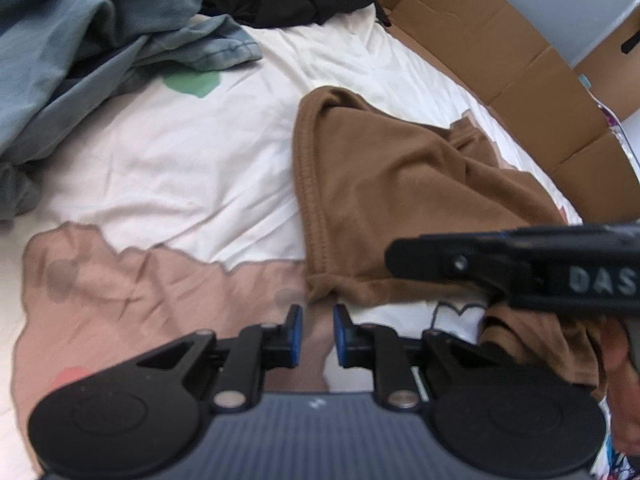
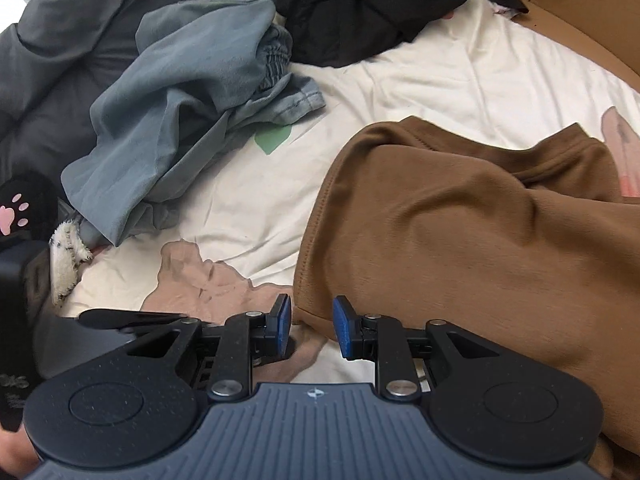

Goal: Fold clothes
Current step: 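Position both open grippers at the brown garment's edge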

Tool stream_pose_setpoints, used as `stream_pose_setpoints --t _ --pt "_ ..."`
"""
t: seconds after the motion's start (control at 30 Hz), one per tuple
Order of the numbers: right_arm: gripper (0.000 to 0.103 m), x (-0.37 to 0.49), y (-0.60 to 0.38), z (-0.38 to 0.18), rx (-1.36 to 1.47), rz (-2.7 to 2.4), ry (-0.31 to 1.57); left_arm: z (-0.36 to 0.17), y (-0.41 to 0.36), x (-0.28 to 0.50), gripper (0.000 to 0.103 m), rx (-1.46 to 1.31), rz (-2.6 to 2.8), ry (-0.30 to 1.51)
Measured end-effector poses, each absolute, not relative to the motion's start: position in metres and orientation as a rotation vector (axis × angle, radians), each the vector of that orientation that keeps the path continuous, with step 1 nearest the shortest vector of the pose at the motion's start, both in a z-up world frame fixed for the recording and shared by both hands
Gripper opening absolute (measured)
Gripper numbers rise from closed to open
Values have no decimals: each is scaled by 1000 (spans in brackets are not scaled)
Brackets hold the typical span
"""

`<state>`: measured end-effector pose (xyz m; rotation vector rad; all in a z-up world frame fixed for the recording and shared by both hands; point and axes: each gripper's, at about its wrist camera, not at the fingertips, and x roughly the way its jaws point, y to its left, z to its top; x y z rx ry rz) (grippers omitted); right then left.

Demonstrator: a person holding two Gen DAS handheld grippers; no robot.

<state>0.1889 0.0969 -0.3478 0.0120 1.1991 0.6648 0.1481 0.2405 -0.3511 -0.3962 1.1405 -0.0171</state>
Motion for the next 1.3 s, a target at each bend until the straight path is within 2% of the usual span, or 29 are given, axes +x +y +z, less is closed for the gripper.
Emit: stream_pose_setpoints --t 0.57,0.7,0.83,0.9,0.97,1.0,1.3 --pt "31 193 132 -388 28 625 1251 -345 275 122 18 -380 105 1173" --pt "38 195 136 -398 51 578 1263 -348 276 120 18 -387 112 1184" --pt "38 197 142 -404 60 529 1258 -347 276 119 18 -383 114 1183" --pt "35 196 144 -404 47 516 1250 -346 277 119 18 -380 115 1183" --pt "27 196 145 -405 27 498 1245 -345 277 119 18 -376 118 1182" --pt "19 197 144 -405 20 489 1244 -345 277 119 18 -376 119 1183" --pt "22 194 155 -404 -65 475 1241 -343 272 123 20 -350 125 1182"
